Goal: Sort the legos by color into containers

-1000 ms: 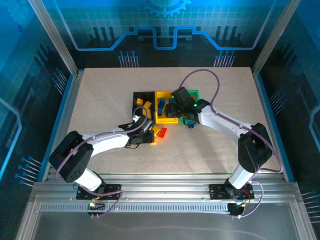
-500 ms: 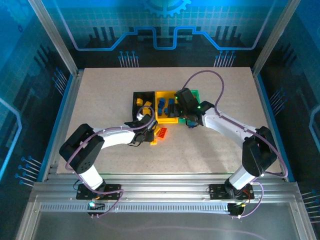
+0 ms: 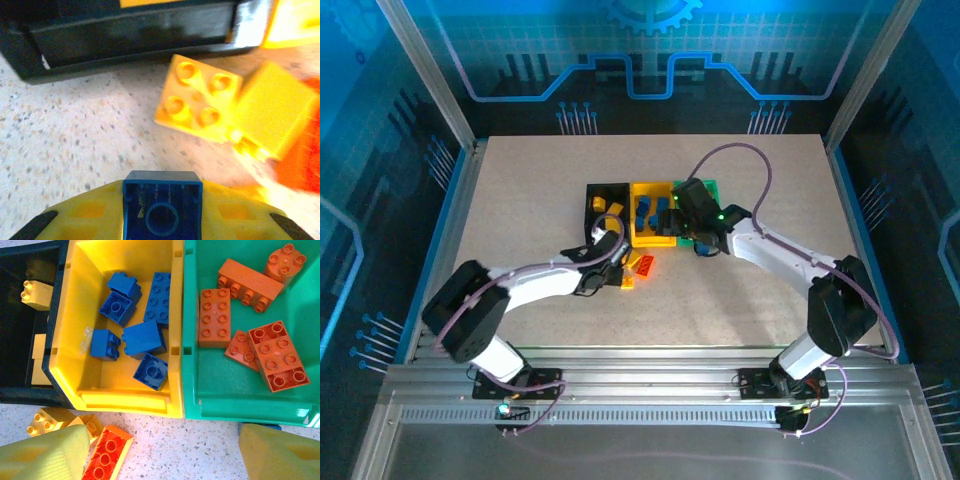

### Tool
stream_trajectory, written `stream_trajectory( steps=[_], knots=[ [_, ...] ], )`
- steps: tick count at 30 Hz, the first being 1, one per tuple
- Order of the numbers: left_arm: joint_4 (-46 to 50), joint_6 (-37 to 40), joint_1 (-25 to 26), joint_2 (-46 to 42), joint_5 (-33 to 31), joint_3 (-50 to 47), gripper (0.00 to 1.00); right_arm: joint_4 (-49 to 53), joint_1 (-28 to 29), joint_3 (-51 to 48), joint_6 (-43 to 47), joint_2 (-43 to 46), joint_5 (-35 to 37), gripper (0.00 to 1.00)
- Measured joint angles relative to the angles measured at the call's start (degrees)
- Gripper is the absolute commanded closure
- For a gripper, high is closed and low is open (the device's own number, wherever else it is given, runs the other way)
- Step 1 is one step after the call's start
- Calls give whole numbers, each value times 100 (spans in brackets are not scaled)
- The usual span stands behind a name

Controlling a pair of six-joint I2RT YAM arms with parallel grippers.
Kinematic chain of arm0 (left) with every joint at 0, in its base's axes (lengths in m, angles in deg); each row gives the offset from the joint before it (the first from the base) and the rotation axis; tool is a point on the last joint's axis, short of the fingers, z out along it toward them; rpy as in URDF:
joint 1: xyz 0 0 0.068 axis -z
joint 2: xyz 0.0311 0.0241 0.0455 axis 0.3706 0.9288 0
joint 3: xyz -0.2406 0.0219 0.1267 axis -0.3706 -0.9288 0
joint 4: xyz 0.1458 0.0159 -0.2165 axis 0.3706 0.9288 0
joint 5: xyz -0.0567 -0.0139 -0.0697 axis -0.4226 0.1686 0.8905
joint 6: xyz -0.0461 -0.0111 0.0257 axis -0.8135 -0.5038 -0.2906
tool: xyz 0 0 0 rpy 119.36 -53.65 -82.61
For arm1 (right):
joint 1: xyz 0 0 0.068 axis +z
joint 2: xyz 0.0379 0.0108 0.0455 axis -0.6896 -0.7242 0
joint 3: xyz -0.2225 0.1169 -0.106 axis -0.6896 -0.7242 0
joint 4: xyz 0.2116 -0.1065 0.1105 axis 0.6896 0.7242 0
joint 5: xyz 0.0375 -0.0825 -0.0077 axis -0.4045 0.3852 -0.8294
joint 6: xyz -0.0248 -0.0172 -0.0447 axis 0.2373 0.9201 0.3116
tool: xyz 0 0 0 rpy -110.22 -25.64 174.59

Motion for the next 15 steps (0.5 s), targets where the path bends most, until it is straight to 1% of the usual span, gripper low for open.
stream_trajectory(
  steps=[3, 5, 8, 10, 15],
  knots=[
    [236, -140, 164, -581, 66, 157, 70, -50, -17, -258, -37, 201, 0, 20],
    [358, -195, 168, -612, 96, 531, 70, -66, -46, -474, -81, 350, 2, 20],
    [455, -192, 151, -149, 170, 1480, 70, -87, -85, -800, -170, 544, 2, 20],
    [428, -188, 109, 433, 208, 2258, 71, -83, -107, -966, -212, 640, 2, 20],
    [459, -170, -122, 1676, 319, 3488, 70, -22, -127, -1287, -271, 962, 2, 20]
  ],
)
